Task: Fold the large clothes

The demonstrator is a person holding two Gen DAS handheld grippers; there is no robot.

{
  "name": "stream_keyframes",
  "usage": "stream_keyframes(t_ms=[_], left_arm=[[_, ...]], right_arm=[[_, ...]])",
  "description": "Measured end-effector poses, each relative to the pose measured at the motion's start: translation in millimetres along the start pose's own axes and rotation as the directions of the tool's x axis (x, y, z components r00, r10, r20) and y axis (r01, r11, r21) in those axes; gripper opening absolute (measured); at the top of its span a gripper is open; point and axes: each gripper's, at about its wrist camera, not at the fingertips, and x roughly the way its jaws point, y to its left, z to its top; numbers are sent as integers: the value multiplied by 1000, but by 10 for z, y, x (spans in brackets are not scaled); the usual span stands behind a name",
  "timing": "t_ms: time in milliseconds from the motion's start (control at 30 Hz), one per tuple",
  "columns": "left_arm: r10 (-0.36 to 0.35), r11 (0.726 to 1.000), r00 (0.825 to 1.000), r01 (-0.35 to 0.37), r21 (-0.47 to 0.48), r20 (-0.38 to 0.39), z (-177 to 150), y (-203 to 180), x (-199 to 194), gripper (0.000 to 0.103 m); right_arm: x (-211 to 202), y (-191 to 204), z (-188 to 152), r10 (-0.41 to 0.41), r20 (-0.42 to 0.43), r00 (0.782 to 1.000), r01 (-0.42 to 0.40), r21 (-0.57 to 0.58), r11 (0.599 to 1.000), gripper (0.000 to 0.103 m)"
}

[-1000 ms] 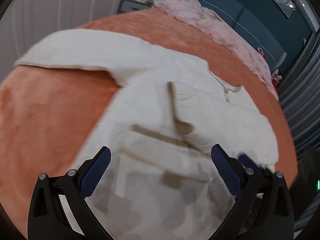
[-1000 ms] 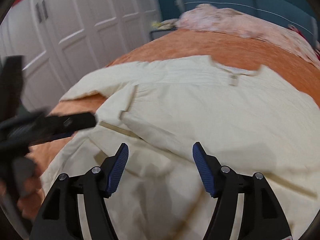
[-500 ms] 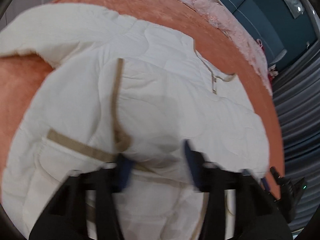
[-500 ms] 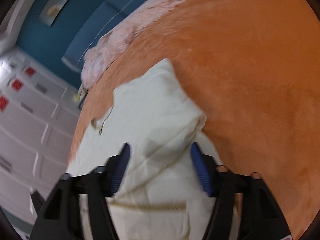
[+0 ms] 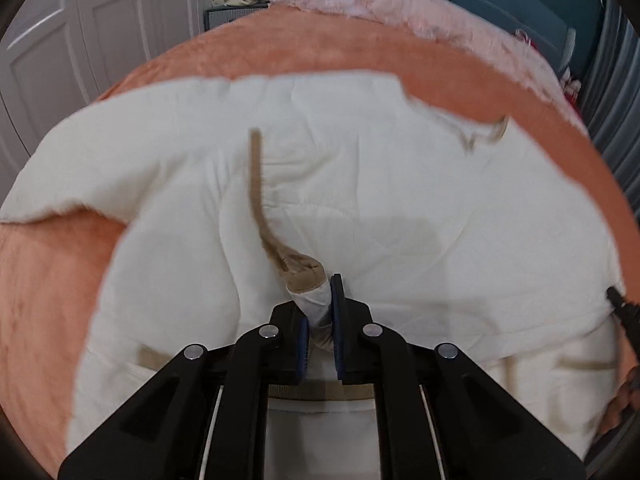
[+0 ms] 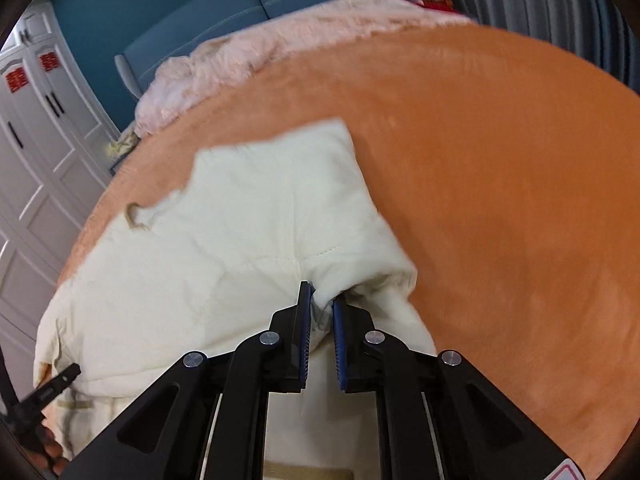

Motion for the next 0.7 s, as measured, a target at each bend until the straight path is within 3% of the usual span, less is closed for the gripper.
stream_keyframes(t_ms=[267, 500, 600, 667, 700], left_arm=[[146, 982, 981, -159, 101, 128, -188, -208, 27, 11], [181, 973, 969, -202, 114, 171, -270, -260, 31, 11], [178, 974, 968, -199, 108, 174, -275, -263, 45, 11], [177, 975, 969, -198, 106, 174, -275, -254, 44, 11], [178, 974, 969, -198, 107, 174, -275, -261, 46, 11]], right_arm=[[74, 78, -106, -73, 30, 997, 75, -60, 995, 10], [27, 91, -184, -104, 50, 993, 108, -84, 991, 13], [-78, 94, -193, -124, 56, 991, 127, -62, 990, 21], [-298, 93, -245, -160, 69, 985, 161, -11, 987, 32], [-471, 118, -307, -192, 99, 976, 192, 15, 981, 32]])
